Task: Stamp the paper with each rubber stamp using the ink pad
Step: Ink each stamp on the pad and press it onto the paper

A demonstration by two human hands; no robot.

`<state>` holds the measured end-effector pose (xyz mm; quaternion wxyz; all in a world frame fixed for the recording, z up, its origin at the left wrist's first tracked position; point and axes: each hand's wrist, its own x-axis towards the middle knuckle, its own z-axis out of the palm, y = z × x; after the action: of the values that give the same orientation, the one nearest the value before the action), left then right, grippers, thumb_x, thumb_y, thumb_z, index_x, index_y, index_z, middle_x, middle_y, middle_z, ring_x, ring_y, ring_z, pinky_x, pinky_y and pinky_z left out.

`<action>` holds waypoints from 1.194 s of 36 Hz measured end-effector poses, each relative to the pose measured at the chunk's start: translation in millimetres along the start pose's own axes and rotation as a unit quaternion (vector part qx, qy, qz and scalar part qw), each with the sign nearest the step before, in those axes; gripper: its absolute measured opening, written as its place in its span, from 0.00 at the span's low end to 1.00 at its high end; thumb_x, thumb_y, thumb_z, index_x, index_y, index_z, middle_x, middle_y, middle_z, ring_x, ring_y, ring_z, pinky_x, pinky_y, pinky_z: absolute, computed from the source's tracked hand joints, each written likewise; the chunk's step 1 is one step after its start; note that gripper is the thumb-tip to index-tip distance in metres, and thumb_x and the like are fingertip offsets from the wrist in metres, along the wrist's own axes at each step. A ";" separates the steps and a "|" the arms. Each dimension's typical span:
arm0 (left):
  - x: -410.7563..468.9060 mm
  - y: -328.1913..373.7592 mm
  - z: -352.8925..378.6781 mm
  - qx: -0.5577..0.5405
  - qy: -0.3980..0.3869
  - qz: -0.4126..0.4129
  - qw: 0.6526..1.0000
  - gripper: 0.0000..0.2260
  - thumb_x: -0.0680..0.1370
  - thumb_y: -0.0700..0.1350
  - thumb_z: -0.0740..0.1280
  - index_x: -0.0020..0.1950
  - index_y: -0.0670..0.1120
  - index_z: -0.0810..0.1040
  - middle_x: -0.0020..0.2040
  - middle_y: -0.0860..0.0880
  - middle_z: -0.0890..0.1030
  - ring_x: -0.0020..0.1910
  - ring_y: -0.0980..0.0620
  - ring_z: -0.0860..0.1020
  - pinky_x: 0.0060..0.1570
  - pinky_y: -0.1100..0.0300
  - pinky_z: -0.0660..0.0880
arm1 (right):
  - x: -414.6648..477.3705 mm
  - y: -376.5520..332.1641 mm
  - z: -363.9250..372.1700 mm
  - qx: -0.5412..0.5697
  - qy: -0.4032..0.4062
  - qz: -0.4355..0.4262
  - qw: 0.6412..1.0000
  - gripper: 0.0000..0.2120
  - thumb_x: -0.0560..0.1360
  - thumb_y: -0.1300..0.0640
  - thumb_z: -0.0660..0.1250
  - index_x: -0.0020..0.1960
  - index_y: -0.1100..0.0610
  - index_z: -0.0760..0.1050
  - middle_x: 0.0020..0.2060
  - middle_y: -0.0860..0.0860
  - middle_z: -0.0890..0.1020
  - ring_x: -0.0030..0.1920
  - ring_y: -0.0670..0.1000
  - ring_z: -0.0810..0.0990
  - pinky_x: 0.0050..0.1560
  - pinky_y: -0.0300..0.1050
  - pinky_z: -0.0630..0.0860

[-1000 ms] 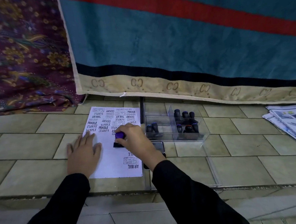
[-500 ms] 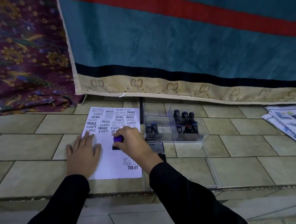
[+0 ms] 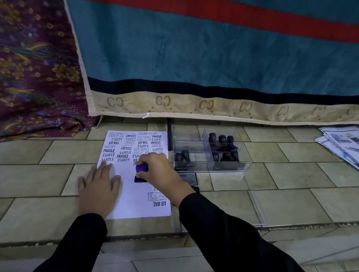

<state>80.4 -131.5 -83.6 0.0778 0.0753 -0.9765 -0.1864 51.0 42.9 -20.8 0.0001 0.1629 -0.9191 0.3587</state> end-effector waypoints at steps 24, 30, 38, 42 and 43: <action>-0.8 3.4 -3.5 0.007 0.001 -0.003 1.000 0.20 0.80 0.51 0.59 0.72 0.48 0.68 0.76 0.51 0.65 0.75 0.47 0.61 0.73 0.43 0.52 | 60.8 113.8 -115.6 -0.079 0.175 0.156 0.969 0.09 0.73 0.64 0.68 0.52 0.60 0.73 0.51 0.58 0.77 0.46 0.54 0.76 0.46 0.45 0.75; -3.6 6.7 -6.7 0.026 0.002 -0.003 1.000 0.25 0.77 0.56 0.51 0.71 0.48 0.69 0.75 0.50 0.66 0.74 0.47 0.63 0.72 0.42 0.55 | 66.7 112.7 -109.7 -0.140 0.100 0.196 0.965 0.05 0.75 0.63 0.64 0.50 0.62 0.72 0.48 0.61 0.77 0.45 0.60 0.78 0.47 0.57 0.80; -3.6 10.7 -11.6 0.042 -0.016 0.000 0.999 0.31 0.73 0.58 0.44 0.70 0.46 0.68 0.75 0.49 0.65 0.73 0.47 0.63 0.71 0.41 0.56 | 75.4 107.6 -107.3 -0.230 0.013 0.203 0.952 0.08 0.76 0.60 0.63 0.49 0.62 0.78 0.47 0.59 0.81 0.48 0.59 0.80 0.49 0.51 0.80; 2.5 6.5 -11.2 0.019 -0.058 -0.018 0.998 0.23 0.79 0.54 0.56 0.74 0.50 0.61 0.78 0.53 0.58 0.76 0.50 0.55 0.73 0.44 0.50 | 70.7 101.4 -108.9 -0.225 0.017 0.195 0.954 0.06 0.75 0.65 0.60 0.45 0.62 0.76 0.47 0.59 0.78 0.51 0.60 0.79 0.46 0.49 0.78; 3.6 6.1 -11.3 0.014 -0.066 -0.021 0.997 0.24 0.79 0.54 0.58 0.74 0.50 0.60 0.78 0.53 0.56 0.76 0.51 0.53 0.74 0.45 0.48 | 67.9 98.6 -109.3 -0.212 0.039 0.186 0.959 0.07 0.75 0.66 0.60 0.49 0.62 0.76 0.49 0.59 0.77 0.50 0.60 0.79 0.45 0.49 0.76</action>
<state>78.2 -130.6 -70.5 0.0079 0.0845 -0.9802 -0.1791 -55.6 162.6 3.3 0.0036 -0.0292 -0.9873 0.1558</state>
